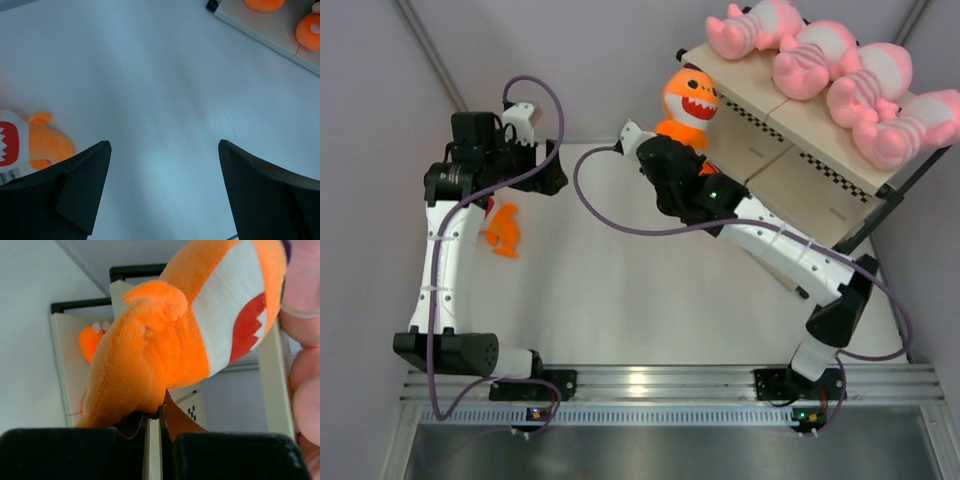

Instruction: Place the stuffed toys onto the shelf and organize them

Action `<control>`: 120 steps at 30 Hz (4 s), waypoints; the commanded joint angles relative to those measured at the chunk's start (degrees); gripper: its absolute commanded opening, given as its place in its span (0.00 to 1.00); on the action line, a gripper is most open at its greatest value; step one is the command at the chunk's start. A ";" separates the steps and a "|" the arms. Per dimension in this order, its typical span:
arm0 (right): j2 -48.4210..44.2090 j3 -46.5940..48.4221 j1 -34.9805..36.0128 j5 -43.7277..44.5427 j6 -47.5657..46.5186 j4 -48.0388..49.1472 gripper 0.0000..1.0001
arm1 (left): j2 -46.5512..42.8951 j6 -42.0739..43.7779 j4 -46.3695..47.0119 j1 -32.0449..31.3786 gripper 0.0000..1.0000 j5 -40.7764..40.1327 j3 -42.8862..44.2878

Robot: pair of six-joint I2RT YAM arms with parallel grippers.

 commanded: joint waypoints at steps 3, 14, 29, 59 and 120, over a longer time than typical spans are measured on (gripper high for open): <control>7.43 6.92 -5.80 5.91 5.76 -13.62 0.00 | 0.96 2.52 0.13 0.11 0.93 -0.81 0.57; 12.71 11.14 -11.95 4.86 9.80 -18.64 0.00 | 1.22 3.05 0.13 0.11 0.93 0.16 -0.40; 17.37 16.15 -17.93 1.78 7.17 -15.12 0.10 | 0.35 2.96 0.13 0.11 0.93 0.60 -0.75; 6.47 10.79 -8.26 -8.06 7.17 -11.34 0.90 | -1.15 3.05 0.04 0.11 0.94 2.53 -2.42; -3.90 13.95 -14.22 -37.05 36.96 -20.40 0.99 | -1.68 15.70 0.13 -45.31 0.85 -8.63 -19.47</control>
